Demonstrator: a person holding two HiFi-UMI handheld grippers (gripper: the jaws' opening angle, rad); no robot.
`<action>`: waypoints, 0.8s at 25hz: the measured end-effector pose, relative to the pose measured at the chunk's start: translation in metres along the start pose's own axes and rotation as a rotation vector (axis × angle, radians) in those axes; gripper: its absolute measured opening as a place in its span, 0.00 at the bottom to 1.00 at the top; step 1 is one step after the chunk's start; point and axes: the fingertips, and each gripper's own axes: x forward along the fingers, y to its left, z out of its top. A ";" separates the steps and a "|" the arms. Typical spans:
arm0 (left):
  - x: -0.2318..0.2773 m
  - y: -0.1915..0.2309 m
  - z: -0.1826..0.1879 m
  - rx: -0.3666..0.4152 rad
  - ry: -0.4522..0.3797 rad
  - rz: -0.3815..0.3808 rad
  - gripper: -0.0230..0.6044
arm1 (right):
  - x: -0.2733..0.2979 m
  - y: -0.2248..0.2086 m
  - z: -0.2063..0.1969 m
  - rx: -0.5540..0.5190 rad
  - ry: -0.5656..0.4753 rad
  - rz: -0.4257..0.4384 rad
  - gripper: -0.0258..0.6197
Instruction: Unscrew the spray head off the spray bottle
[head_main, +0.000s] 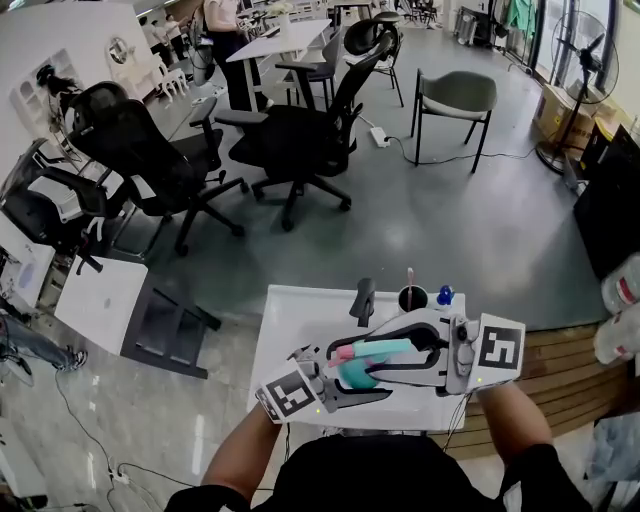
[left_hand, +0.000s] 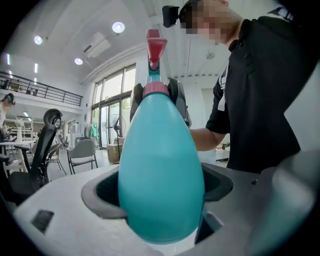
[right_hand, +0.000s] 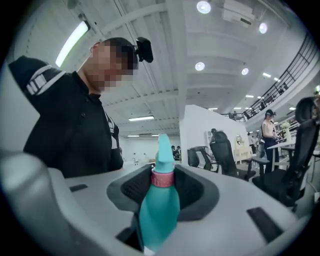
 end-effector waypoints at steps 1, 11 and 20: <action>0.000 0.002 0.001 -0.009 -0.004 0.008 0.72 | 0.000 -0.001 0.001 -0.003 -0.013 0.001 0.27; -0.015 0.068 -0.015 -0.067 0.040 0.482 0.72 | -0.016 -0.055 -0.003 -0.022 -0.113 -0.409 0.36; -0.021 0.089 -0.038 -0.073 0.156 0.675 0.72 | -0.008 -0.070 -0.014 -0.021 -0.043 -0.601 0.35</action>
